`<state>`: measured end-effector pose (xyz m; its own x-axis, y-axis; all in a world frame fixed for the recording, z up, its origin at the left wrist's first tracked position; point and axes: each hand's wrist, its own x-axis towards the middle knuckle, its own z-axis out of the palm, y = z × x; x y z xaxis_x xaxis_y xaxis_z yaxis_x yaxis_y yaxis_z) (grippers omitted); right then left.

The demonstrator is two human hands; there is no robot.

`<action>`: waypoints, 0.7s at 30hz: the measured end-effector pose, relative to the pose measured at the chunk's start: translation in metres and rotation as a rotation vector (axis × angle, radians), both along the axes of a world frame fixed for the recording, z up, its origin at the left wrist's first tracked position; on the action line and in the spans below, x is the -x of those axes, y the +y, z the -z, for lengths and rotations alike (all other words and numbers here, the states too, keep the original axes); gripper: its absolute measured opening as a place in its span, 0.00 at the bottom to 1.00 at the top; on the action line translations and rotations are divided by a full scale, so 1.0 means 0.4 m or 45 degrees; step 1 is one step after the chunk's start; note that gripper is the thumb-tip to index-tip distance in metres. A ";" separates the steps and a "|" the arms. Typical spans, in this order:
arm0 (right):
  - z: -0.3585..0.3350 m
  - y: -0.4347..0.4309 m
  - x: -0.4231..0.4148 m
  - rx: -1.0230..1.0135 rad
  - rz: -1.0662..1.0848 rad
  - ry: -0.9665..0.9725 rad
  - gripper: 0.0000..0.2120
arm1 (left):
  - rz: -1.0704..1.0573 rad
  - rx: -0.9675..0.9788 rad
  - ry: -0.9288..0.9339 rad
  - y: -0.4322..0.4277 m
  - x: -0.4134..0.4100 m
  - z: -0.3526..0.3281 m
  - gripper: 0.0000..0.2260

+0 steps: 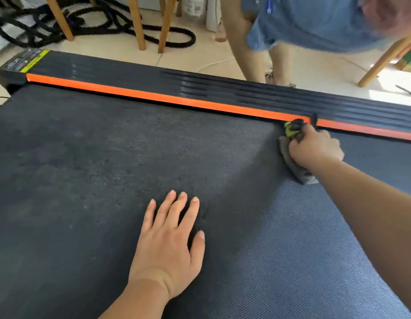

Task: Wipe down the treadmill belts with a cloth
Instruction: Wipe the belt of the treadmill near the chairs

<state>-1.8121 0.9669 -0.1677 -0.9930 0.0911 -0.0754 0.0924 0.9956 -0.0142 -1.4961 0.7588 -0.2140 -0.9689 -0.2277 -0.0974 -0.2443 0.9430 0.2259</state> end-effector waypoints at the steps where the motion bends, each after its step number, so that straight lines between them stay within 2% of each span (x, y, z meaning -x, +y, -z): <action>1: 0.007 -0.016 0.004 -0.038 0.044 0.002 0.23 | 0.008 0.007 0.000 0.001 -0.001 0.002 0.30; 4: 0.013 -0.063 -0.017 0.110 0.100 0.051 0.22 | 0.000 0.011 0.064 0.004 0.000 0.004 0.29; 6: 0.001 -0.106 -0.063 0.178 -0.060 0.050 0.20 | 0.007 0.017 0.057 0.004 0.001 0.006 0.29; 9: 0.026 -0.189 -0.194 0.105 -0.793 0.207 0.19 | 0.016 0.029 0.065 0.004 -0.005 0.009 0.29; 11: 0.034 -0.199 -0.222 0.121 -1.290 0.171 0.21 | 0.011 0.024 0.095 0.001 0.001 0.009 0.30; 12: 0.029 -0.186 -0.186 0.113 -1.426 0.136 0.21 | 0.007 0.025 0.103 0.001 0.003 0.010 0.30; 13: 0.024 -0.167 -0.132 0.111 -1.410 0.119 0.20 | 0.011 0.028 0.106 0.000 0.003 0.014 0.30; 14: 0.020 -0.142 -0.072 0.100 -1.262 0.133 0.20 | 0.016 0.027 0.116 0.001 0.003 0.017 0.30; 17: 0.018 -0.083 0.053 0.098 -0.559 0.137 0.19 | 0.019 0.014 0.181 0.000 0.003 0.020 0.30; 18: 0.024 -0.091 0.061 0.121 -0.421 0.145 0.19 | 0.026 0.016 0.191 0.000 0.004 0.023 0.30; 21: 0.026 -0.176 0.010 0.117 -0.276 0.148 0.18 | 0.026 0.024 0.212 0.001 0.007 0.033 0.30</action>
<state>-1.8159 0.8964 -0.1782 -0.9911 -0.1264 0.0423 -0.1302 0.9860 -0.1038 -1.4988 0.7591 -0.2273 -0.9756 -0.2083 0.0691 -0.1860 0.9518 0.2440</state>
